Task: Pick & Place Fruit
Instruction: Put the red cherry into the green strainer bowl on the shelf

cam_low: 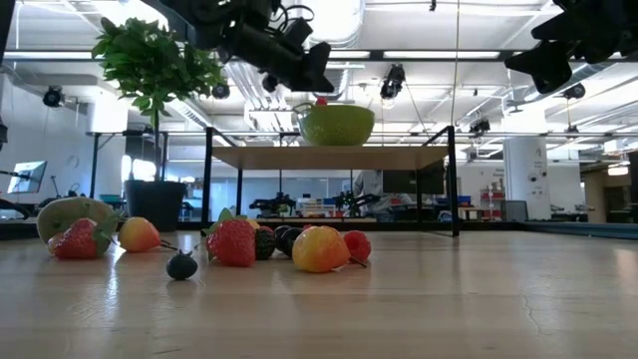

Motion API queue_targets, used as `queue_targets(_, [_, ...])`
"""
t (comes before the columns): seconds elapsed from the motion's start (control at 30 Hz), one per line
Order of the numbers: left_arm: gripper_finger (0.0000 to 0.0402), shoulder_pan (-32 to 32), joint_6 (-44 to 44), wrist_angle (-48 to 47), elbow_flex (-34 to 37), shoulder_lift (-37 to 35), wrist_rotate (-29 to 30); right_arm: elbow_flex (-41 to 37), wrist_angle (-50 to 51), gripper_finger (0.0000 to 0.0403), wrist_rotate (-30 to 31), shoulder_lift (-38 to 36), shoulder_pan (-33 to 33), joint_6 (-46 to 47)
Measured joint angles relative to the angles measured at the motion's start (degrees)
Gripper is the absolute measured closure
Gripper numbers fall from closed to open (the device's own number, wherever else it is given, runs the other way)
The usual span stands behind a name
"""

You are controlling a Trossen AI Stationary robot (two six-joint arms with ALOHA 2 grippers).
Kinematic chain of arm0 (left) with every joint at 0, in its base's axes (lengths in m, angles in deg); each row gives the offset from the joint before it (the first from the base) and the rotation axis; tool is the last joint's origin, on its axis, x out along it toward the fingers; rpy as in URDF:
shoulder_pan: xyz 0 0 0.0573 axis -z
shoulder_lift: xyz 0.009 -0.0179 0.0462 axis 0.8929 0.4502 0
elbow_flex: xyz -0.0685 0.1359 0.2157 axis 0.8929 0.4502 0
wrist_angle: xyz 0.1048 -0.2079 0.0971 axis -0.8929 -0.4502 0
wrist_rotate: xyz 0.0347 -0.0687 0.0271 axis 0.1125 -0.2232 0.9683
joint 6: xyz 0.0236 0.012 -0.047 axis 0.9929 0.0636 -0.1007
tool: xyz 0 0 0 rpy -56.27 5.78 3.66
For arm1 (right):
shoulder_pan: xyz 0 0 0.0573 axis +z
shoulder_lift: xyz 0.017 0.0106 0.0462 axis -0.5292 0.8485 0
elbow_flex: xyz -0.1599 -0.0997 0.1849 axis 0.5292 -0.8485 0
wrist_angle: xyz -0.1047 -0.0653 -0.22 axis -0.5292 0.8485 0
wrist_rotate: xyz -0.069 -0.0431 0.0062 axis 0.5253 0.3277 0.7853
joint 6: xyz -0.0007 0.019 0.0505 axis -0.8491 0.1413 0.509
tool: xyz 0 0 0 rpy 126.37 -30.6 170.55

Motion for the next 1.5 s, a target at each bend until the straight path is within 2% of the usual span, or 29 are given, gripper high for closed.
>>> queue_targets(0.9, [0.0385, 0.02, 0.09, -3.51, 1.79, 0.0, -1.94, 0.0, 0.01, 0.0192, 0.0, 0.0, 0.0, 0.01])
queue_targets(1.37, [0.028, 1.05, 1.53, -5.51, 0.15, -0.76, -2.11, 0.0, 0.02, 0.0212, 0.0, 0.0, 0.0, 0.01])
queue_targets(1.5, [0.0266, 2.62, 1.63, -8.32, -2.11, -3.08, -6.19, 0.0, 0.02, 0.022, 0.0, 0.02, 0.0, 0.01])
